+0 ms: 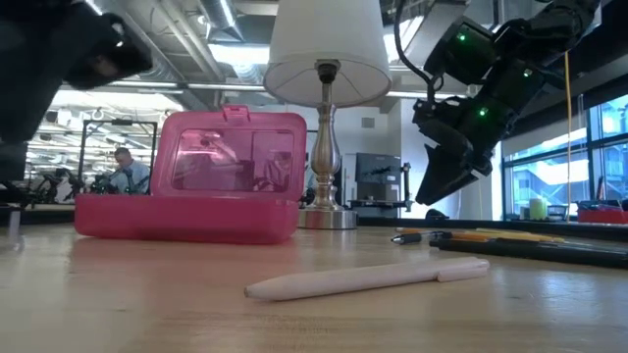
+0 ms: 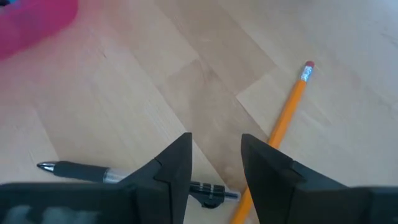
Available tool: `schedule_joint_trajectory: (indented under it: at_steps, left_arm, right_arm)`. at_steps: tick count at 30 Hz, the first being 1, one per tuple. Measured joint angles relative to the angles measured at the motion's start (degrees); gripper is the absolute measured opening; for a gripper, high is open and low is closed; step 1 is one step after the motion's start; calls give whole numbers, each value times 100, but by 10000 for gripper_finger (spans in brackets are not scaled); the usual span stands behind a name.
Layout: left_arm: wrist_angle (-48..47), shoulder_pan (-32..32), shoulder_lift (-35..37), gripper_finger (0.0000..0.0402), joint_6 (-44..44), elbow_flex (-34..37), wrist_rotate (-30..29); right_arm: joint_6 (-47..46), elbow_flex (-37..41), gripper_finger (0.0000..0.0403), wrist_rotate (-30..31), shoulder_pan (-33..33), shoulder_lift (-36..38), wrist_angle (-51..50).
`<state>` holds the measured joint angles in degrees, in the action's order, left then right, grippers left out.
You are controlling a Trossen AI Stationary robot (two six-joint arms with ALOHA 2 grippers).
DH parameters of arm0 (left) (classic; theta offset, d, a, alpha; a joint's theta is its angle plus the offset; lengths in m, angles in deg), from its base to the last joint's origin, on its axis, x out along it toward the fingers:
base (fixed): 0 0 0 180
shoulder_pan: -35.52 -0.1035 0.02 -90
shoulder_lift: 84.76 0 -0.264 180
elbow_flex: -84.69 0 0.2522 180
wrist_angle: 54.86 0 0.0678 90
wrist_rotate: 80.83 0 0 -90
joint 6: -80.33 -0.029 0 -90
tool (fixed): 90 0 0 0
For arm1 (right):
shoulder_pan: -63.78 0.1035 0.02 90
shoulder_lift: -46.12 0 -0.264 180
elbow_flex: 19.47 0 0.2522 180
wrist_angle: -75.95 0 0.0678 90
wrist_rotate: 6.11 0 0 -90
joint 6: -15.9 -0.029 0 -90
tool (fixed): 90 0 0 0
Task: Pick & place school supplies into a supply box
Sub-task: Put the light pink pencil into the red supply box
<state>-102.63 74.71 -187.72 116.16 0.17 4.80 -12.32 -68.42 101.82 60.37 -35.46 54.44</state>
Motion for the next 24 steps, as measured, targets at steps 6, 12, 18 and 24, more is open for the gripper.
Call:
schedule_joint_trajectory:
  at_steps: [6, 12, 18, 24]
  left_arm:
    - [485, 265, -340, 182, 4, -2, 0]
    - [591, 468, -597, 182, 151, 0, -62]
    - [567, 543, -932, 182, 198, -5, -93]
    - [463, 545, -1103, 181, 197, -32, -122]
  right_arm:
    - [7, 0, 142, 2, 1, 1, 22]
    - [7, 0, 142, 2, 1, 1, 31]
    - [3, 1, 142, 5, 1, 2, 51]
    - [3, 1, 142, 46, 1, 1, 72]
